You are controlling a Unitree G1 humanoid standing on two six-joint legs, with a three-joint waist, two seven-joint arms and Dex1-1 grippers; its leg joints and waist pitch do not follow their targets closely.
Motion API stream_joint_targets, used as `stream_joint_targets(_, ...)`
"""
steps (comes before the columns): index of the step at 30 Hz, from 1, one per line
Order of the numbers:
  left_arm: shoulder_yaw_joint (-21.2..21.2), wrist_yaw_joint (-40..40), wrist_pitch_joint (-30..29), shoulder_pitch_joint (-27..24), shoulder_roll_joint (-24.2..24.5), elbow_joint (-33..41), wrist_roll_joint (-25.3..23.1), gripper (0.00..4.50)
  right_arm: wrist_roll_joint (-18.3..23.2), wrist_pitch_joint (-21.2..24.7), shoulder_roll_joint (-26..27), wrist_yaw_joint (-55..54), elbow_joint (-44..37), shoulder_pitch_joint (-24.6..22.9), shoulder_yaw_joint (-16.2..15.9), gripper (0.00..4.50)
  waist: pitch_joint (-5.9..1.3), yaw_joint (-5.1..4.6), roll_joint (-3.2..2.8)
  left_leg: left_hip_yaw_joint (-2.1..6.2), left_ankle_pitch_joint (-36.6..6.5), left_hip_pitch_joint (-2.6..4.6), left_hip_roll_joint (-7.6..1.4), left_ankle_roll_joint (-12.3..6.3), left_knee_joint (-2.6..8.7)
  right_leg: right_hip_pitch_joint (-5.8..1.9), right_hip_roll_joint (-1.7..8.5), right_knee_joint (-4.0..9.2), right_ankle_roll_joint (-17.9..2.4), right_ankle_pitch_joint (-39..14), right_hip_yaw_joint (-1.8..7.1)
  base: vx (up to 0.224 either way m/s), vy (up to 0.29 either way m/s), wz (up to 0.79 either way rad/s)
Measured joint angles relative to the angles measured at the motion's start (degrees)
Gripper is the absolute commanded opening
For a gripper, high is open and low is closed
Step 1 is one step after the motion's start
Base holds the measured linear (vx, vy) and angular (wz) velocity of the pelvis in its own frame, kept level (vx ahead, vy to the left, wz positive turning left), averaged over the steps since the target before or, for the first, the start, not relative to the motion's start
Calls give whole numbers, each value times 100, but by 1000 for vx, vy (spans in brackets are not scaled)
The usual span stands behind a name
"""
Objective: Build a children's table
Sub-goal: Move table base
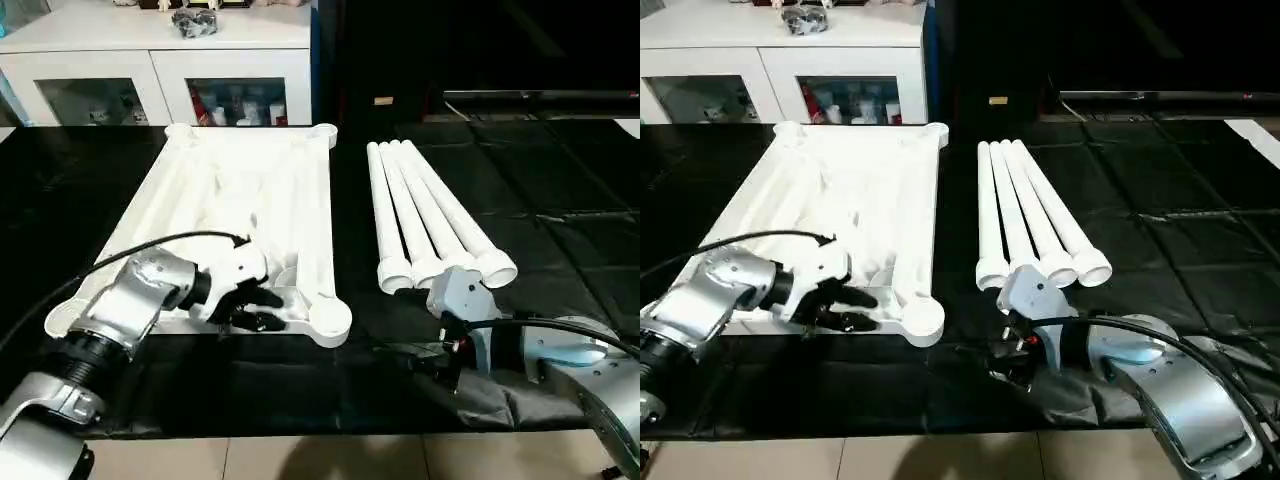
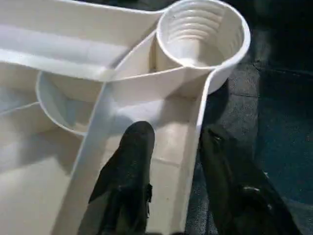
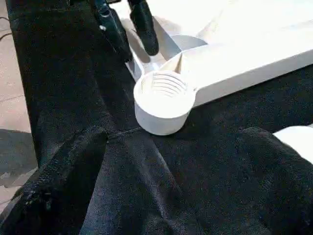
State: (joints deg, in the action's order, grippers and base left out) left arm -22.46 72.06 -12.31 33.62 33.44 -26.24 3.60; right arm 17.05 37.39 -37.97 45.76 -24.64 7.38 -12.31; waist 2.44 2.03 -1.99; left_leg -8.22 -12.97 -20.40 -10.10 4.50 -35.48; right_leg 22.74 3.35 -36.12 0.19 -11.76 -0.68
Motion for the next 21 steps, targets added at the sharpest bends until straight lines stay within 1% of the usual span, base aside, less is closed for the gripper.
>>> stream_joint_targets(2,-6,96,-27,-15,53,18,0,136,1,5,0,-3,0,-1,-17,450,0,-5,0,1,0,0,-1,0,0,0,0,0,0,0,0,0,0,0)
stream_joint_targets(4,-6,168,-47,-36,118,20,-2,111,1,6,0,-14,0,-3,-17,450,0,-5,0,0,0,2,-1,0,0,0,0,0,0,0,0,0,0,0)
stream_joint_targets(6,-8,213,-39,-39,140,19,-26,98,-17,7,-4,-21,0,-8,-28,450,0,-3,0,0,0,6,-1,0,0,0,0,0,0,0,0,0,0,0)
stream_joint_targets(8,-27,188,22,-36,137,-17,-127,91,-82,6,-5,-23,1,-8,-78,450,0,-3,0,1,0,5,-1,0,0,-1,1,0,0,0,1,0,0,0)
stream_joint_targets(10,-41,90,97,-31,112,-118,-207,66,-104,6,-6,-24,1,-8,-107,450,0,1,0,0,0,5,-2,0,0,-1,1,0,0,0,-1,0,0,0)
stream_joint_targets(13,-80,22,159,-28,85,-179,-256,53,-120,6,-6,-24,1,-8,-135,450,1,0,-1,1,0,5,-2,0,0,0,2,1,0,0,0,0,0,0)
stream_joint_targets(16,-96,-2,213,-24,88,-174,-344,21,-121,6,-6,-32,1,-10,-168,450,2,-4,-3,2,0,5,-2,0,0,-2,1,1,0,0,1,0,0,0)
stream_joint_targets(21,-101,-316,211,-30,42,-157,-399,2,-123,5,-6,-39,1,-72,-173,450,2,-73,-4,1,-1,-3,-8,1,9,-1,-2,1,0,0,7,0,0,0)
